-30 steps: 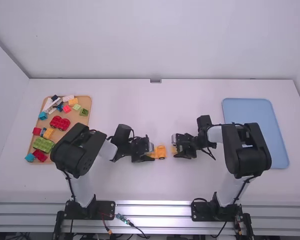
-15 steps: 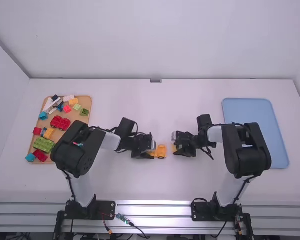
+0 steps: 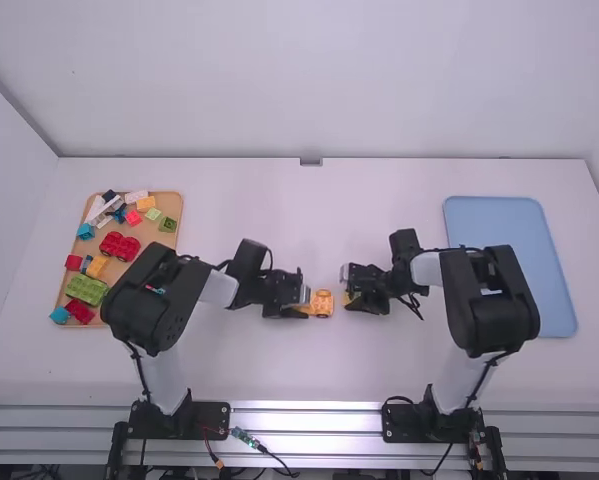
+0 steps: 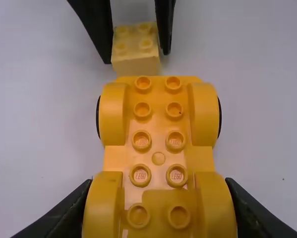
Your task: Assemble lego blocks to make yellow taxi
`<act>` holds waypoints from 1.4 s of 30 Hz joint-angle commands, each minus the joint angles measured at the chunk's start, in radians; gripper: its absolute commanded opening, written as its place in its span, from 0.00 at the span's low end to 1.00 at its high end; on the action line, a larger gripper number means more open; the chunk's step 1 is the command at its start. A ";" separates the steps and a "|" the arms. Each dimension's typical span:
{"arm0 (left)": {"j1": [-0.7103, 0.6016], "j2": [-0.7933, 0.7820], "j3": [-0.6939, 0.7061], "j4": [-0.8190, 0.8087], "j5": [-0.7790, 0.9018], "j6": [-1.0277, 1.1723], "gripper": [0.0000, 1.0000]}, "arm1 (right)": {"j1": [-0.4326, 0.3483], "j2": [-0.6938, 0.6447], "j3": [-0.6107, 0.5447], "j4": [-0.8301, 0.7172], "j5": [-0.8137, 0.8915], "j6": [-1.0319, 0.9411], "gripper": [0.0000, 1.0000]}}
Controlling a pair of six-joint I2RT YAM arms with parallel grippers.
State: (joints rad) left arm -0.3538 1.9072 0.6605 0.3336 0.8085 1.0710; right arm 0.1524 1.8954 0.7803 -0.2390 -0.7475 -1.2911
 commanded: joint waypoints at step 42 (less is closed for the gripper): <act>0.000 0.017 0.019 -0.156 -0.155 -0.088 0.29 | 0.096 -0.021 0.154 -0.195 -0.015 0.059 0.09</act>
State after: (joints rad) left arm -0.3538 1.8980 0.7071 0.2089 0.7464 0.9741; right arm 0.2359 1.8950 0.9100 -0.4229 -0.7341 -1.2308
